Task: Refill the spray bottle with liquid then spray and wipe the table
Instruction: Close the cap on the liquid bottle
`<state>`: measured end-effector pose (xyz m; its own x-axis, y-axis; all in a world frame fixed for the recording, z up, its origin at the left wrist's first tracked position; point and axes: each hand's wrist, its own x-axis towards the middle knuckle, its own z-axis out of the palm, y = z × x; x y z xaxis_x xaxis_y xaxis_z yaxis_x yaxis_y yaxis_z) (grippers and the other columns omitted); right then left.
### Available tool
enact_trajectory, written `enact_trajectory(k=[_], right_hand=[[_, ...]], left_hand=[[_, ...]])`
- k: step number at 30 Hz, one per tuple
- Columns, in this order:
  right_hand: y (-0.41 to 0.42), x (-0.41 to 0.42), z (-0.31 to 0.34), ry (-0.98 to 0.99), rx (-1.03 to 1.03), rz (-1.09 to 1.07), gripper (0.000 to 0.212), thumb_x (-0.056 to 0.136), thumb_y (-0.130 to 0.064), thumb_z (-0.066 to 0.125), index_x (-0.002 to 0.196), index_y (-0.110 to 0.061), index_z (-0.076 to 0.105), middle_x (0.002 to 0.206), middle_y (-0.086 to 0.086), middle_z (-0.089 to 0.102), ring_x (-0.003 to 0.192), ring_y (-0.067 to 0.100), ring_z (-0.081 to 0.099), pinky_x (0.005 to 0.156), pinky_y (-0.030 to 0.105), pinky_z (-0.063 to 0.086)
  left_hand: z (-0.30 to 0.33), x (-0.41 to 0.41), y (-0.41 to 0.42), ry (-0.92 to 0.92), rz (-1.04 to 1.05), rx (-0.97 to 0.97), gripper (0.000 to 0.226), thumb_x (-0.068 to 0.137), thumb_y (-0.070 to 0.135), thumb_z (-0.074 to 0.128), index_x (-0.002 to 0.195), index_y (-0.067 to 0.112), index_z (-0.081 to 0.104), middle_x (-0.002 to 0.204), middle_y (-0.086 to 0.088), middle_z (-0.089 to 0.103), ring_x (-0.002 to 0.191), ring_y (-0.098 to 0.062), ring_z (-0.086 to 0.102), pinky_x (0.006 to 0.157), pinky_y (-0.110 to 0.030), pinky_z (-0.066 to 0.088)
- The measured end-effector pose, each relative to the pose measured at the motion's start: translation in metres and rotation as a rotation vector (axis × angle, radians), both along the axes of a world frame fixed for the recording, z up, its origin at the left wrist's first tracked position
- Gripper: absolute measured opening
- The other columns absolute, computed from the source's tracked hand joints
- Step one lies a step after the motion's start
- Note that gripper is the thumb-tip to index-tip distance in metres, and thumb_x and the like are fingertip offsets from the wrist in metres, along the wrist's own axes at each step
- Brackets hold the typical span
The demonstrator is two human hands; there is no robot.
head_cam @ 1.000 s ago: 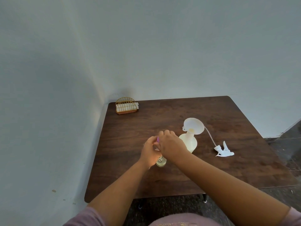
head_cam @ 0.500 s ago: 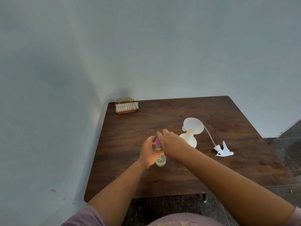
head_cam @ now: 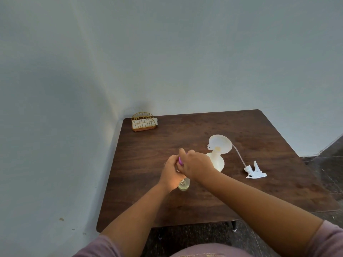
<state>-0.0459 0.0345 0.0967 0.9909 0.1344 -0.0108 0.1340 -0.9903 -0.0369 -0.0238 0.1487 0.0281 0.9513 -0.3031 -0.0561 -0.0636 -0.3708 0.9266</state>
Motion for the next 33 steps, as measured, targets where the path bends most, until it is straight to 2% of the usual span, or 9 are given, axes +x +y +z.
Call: enact_trajectory(k=[3,6,8,13,16,21,26,29,33], right_hand=[[0.0,-0.001,-0.002,-0.003,0.058,-0.037,0.042,0.097,-0.048,0.038,0.125,-0.017,0.039,0.099,0.01,0.062,0.072,0.023,0.06,0.055,0.028,0.043],[-0.001,0.0,-0.003,0.029,0.148,-0.056,0.043,0.095,-0.048,0.043,0.126,-0.018,0.037,0.101,0.009,0.062,0.074,0.02,0.061,0.063,0.028,0.053],[-0.003,0.001,-0.002,0.09,0.217,-0.064,0.047,0.092,-0.047,0.05,0.127,-0.02,0.036,0.108,0.008,0.06,0.084,0.021,0.063,0.073,0.03,0.056],[-0.005,0.006,0.003,0.164,0.213,-0.016,0.065,0.082,-0.041,0.068,0.134,-0.021,0.036,0.125,0.006,0.048,0.107,0.022,0.056,0.089,0.029,0.051],[-0.002,0.01,0.004,0.224,0.278,-0.022,0.063,0.079,-0.029,0.073,0.131,-0.02,0.038,0.123,0.007,0.049,0.105,0.023,0.058,0.086,0.028,0.052],[-0.001,0.022,0.015,0.243,0.296,-0.016,0.056,0.079,-0.021,0.072,0.126,-0.019,0.041,0.117,0.007,0.052,0.102,0.021,0.056,0.083,0.027,0.051],[-0.017,0.052,0.044,0.212,0.442,-0.008,0.051,0.081,-0.024,0.072,0.122,-0.018,0.043,0.113,0.004,0.057,0.096,0.016,0.056,0.076,0.023,0.046],[-0.029,0.083,0.063,0.193,0.479,0.001,0.05,0.082,-0.027,0.072,0.123,-0.015,0.047,0.114,0.004,0.059,0.095,0.014,0.055,0.079,0.022,0.044],[-0.042,0.14,0.078,0.172,0.464,0.013,0.051,0.081,-0.029,0.072,0.124,-0.013,0.05,0.116,0.007,0.059,0.093,0.016,0.052,0.076,0.024,0.039]], left_hand=[[-0.004,-0.001,-0.002,-0.009,0.023,-0.009,0.041,0.073,-0.009,0.072,0.1,0.019,0.06,0.1,-0.006,0.065,0.093,-0.024,0.064,0.078,-0.04,0.057],[-0.002,-0.001,0.0,0.001,0.022,-0.028,0.042,0.073,-0.007,0.074,0.101,0.021,0.06,0.103,-0.006,0.065,0.095,-0.022,0.065,0.082,-0.042,0.057],[-0.001,-0.001,0.003,0.03,0.002,-0.032,0.046,0.073,-0.003,0.078,0.105,0.025,0.06,0.107,-0.002,0.066,0.099,-0.019,0.065,0.087,-0.039,0.057],[-0.003,-0.001,0.009,0.038,-0.069,0.083,0.067,0.066,0.019,0.088,0.123,0.027,0.056,0.12,0.008,0.063,0.11,-0.013,0.061,0.094,-0.034,0.053],[-0.001,-0.002,0.011,-0.009,-0.049,0.119,0.052,0.069,0.016,0.085,0.114,0.027,0.06,0.114,0.007,0.064,0.103,-0.009,0.06,0.09,-0.032,0.053],[0.013,0.006,0.013,-0.049,-0.074,0.152,0.041,0.072,0.017,0.084,0.106,0.027,0.063,0.1,0.014,0.067,0.087,0.004,0.059,0.072,-0.006,0.042],[0.036,0.041,0.009,-0.076,-0.026,0.165,0.042,0.069,0.032,0.086,0.1,0.033,0.058,0.094,0.013,0.067,0.084,0.004,0.057,0.072,-0.017,0.045],[0.051,0.07,0.0,-0.106,-0.014,0.17,0.046,0.071,0.036,0.085,0.107,0.027,0.059,0.094,0.011,0.064,0.084,-0.002,0.058,0.072,-0.018,0.046],[0.067,0.119,-0.015,-0.107,0.026,0.139,0.05,0.074,0.032,0.083,0.114,0.017,0.058,0.098,0.005,0.062,0.092,-0.014,0.059,0.083,-0.033,0.052]])
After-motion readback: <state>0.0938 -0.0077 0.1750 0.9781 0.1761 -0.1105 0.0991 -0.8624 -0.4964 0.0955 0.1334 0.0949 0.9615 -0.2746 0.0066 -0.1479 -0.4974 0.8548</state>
